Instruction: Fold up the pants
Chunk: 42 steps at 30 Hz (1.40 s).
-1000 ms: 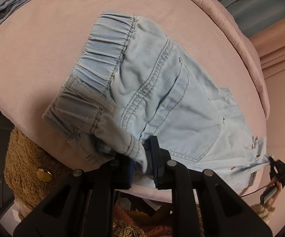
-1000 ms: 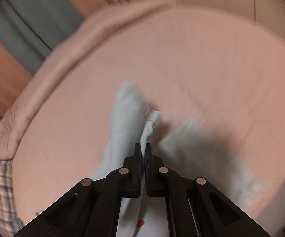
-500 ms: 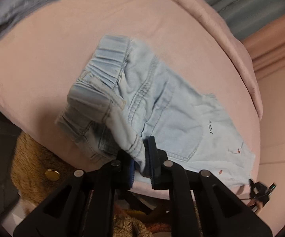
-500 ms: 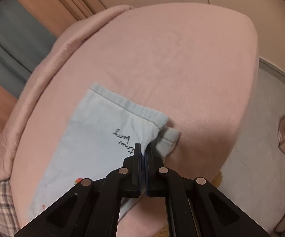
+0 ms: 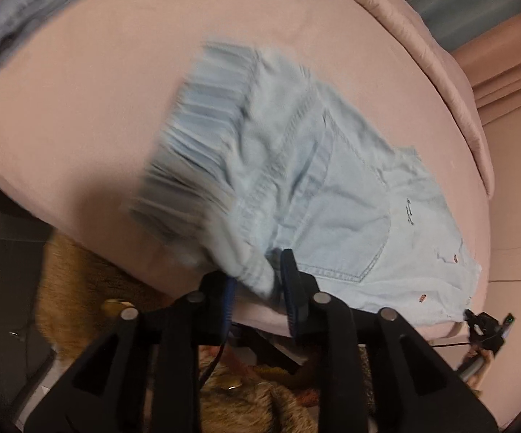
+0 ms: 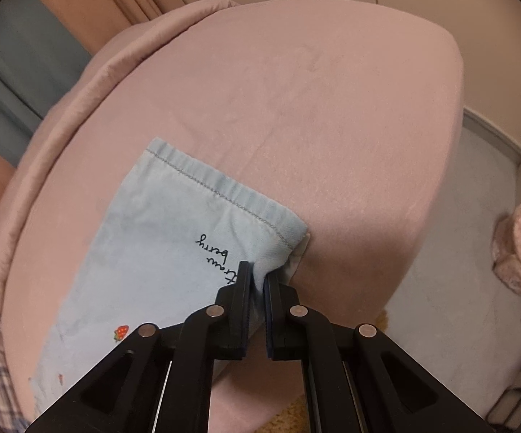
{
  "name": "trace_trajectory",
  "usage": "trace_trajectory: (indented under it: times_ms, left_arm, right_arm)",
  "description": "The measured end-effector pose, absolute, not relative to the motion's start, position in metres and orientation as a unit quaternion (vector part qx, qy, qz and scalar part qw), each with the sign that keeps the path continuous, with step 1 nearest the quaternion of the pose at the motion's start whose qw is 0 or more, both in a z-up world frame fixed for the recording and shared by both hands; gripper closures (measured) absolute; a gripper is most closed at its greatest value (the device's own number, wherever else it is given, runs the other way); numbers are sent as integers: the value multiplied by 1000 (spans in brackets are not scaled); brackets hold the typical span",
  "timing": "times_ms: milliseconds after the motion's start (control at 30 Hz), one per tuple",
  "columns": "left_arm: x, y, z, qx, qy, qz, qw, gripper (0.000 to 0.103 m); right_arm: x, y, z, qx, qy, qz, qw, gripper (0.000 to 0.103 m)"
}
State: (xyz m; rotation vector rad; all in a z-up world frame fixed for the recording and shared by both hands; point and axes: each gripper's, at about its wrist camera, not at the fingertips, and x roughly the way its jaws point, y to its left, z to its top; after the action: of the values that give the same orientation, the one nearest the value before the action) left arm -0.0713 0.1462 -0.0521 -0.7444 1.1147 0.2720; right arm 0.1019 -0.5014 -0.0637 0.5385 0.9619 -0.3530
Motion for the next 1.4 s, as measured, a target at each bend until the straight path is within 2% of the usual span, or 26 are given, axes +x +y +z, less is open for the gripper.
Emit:
trace_trajectory:
  times_ms: [33,67,100,133,200,367,500,567,600,700,900,967,1033,1233,1400]
  left_arm:
    - [-76,152,-44,-339,505,133,782,58]
    - [-81,161,-32,-335,491,141,792,50]
    - [-86,163,-24,-333,476,145,801,38]
    - [-88,166,-18,-330,464,147,809,31]
    - [-85,179,-7,-316,444,153,824,30]
    - [-49,205,-12,-316,434,118,836,26]
    - [-25,213,-37,-321,467,112,816,29]
    - [-21,214,-53,-334,482,105,803,42]
    - [-21,215,-58,-344,486,101,797,56]
    - [-31,217,-62,-355,476,101,798,60]
    - [-47,216,-58,-338,471,97,809,61]
    - [-49,214,-60,-342,471,99,807,61]
    - [-47,209,-59,-340,470,101,808,61]
    - [-41,201,-57,-305,477,114,817,62]
    - [-38,195,-59,-280,481,125,821,60]
  right_arm:
    - [104,-496,-57,240,458,-172,839,99]
    - [108,-489,-51,228,457,-173,842,98]
    - [108,-483,-44,215,452,-169,849,91]
    - [110,-475,-34,203,446,-162,856,79]
    - [113,-450,-14,180,431,-135,874,61]
    - [140,-346,14,129,435,41,890,60]
    - [163,-232,5,87,486,216,843,60]
    - [169,-180,-7,56,515,271,811,60]
    - [172,-164,-12,44,522,281,804,60]
    - [187,-108,-31,2,552,309,774,60]
    - [181,-61,-48,-56,581,318,747,60]
    - [180,-56,-55,-62,587,330,737,69]
    - [178,-60,-53,-64,589,340,730,94]
    - [190,-62,-36,-40,561,334,757,98]
    - [196,-51,-76,-67,579,301,754,98]
